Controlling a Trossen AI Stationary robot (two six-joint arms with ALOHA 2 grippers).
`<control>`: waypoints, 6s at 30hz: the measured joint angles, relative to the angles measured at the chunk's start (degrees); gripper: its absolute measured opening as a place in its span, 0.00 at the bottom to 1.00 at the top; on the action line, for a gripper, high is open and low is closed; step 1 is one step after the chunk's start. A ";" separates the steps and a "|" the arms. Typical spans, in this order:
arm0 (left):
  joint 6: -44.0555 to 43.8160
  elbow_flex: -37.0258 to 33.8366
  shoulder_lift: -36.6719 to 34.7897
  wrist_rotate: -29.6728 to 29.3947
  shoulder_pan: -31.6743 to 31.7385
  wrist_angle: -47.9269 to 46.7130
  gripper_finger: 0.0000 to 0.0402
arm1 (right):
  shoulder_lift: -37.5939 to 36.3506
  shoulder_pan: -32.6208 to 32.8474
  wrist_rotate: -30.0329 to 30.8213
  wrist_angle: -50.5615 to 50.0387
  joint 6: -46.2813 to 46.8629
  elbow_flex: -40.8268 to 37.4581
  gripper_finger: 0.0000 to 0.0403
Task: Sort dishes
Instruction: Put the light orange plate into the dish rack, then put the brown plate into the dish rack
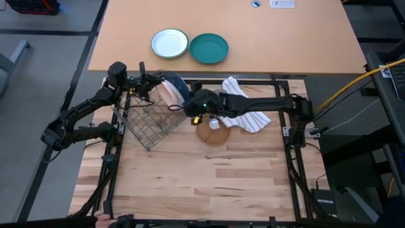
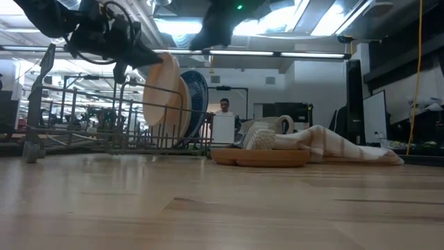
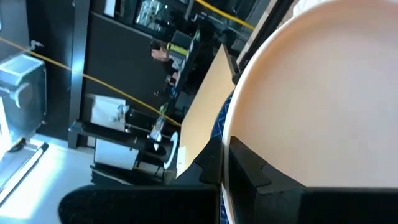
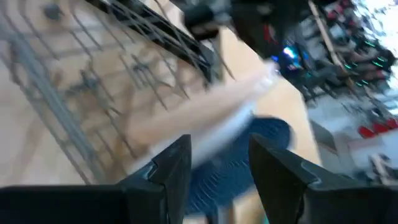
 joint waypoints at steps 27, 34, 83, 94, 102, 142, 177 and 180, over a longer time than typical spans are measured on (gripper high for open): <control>-0.31 -0.02 0.02 -0.76 0.00 0.35 0.00 | 11.19 -0.85 -7.54 13.41 0.00 -0.02 0.41; 0.65 -0.02 0.02 -0.93 0.00 0.25 0.00 | 11.29 -0.88 -3.78 11.62 0.31 -0.02 0.41; -29.08 -0.04 4.15 -2.53 -0.02 -10.02 0.30 | 11.22 -0.67 -6.11 10.63 -0.26 -0.02 0.41; -35.27 -0.07 -2.98 -2.62 -0.02 -10.31 0.36 | 8.66 0.32 -4.89 10.03 -3.85 -0.02 0.41; -45.64 -0.07 -10.90 2.60 -0.91 -12.21 0.35 | 1.76 0.28 -4.67 3.11 -4.83 0.02 0.41; -56.53 -0.07 -9.18 -4.39 -50.47 -11.31 0.35 | 1.70 14.68 -10.10 -25.83 31.48 -20.44 0.41; -55.92 -0.04 -9.17 -6.90 -52.48 -11.60 0.35 | 2.61 9.94 -22.33 -28.75 32.77 -17.36 0.10; -55.92 -0.04 -9.18 -6.90 -52.48 -11.65 0.35 | 2.61 9.94 -24.51 -31.58 32.63 -14.02 0.07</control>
